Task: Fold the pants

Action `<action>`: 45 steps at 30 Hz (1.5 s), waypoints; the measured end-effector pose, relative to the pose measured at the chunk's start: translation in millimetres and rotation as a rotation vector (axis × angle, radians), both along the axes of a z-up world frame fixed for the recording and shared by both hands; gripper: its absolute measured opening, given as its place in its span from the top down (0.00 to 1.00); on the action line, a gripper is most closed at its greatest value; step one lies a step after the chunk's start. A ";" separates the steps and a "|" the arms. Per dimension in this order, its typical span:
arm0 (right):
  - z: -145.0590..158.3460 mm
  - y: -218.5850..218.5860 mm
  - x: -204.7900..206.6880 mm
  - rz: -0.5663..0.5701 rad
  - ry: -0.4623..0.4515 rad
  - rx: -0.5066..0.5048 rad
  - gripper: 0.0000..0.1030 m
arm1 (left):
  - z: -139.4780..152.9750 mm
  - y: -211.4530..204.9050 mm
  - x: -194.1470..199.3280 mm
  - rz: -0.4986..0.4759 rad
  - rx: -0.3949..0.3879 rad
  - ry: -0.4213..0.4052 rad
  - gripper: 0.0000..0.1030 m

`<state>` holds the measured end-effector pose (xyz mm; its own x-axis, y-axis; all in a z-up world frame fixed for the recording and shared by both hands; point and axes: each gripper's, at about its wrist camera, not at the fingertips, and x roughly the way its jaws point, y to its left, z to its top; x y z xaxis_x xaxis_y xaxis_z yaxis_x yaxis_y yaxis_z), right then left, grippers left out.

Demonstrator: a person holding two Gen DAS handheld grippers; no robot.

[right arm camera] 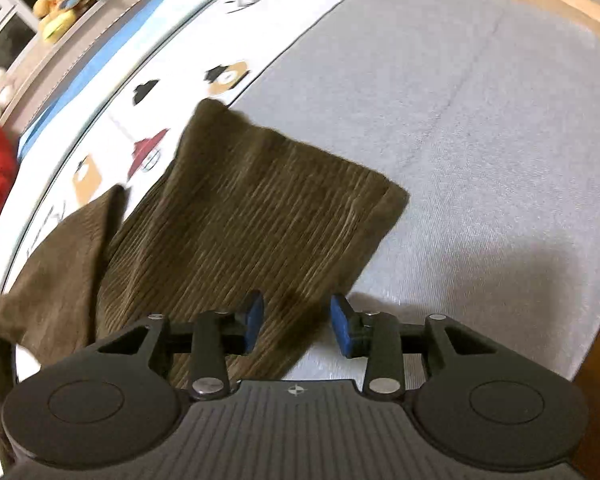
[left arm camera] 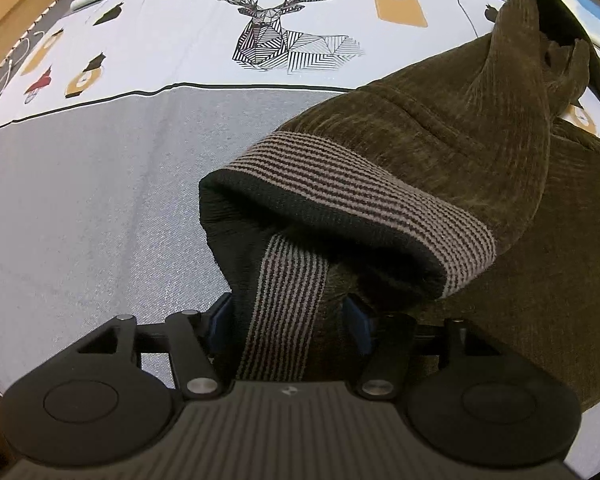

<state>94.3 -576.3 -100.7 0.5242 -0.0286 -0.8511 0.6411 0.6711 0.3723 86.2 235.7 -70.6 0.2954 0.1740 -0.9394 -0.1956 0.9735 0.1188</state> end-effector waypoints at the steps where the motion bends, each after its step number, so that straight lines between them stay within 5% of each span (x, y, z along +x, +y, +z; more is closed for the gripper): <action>1: -3.3 -2.4 3.3 -0.012 0.017 -0.008 0.61 | -0.2 0.0 -0.4 -0.002 0.000 -0.002 0.39; 6: -7.7 -2.1 17.3 -0.035 0.043 -0.057 0.63 | -0.2 0.0 -3.2 -0.010 0.000 -0.014 0.43; 8: -7.2 2.8 17.0 -0.029 0.079 -0.106 0.82 | -0.1 0.3 -3.2 -0.007 0.004 -0.019 0.49; 10: -8.9 1.1 10.3 -0.040 0.070 -0.102 0.89 | 0.6 0.0 -3.4 -0.007 0.010 -0.024 0.56; 16: 6.3 -7.6 -14.0 -0.127 0.036 -0.120 0.94 | 10.8 -4.8 -11.3 -0.048 0.015 -0.062 0.69; 23: 24.5 -3.5 -36.8 -0.198 0.133 -0.255 0.95 | 18.7 -5.8 -32.8 -0.153 -0.061 -0.073 0.71; 29: 14.1 3.5 -34.3 -0.149 0.249 -0.229 0.94 | 15.9 -1.4 -41.6 -0.157 -0.066 -0.033 0.69; 32: 24.6 13.2 -26.7 -0.098 0.180 -0.265 0.90 | 17.2 -2.2 -41.5 -0.156 -0.059 -0.023 0.61; 36: 41.2 25.8 -24.3 -0.071 0.167 -0.416 0.71 | 27.0 -1.4 -42.9 -0.127 -0.037 -0.052 0.54; 45: 71.2 37.9 -14.1 -0.047 -0.020 -0.470 0.70 | 56.0 -1.2 -31.2 -0.010 0.050 -0.172 0.46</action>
<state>80.2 -538.4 -29.5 0.5292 -0.4325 -0.7300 0.6709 0.7400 0.0479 55.0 234.5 -14.5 0.4530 0.2154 -0.8651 -0.2071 0.9693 0.1329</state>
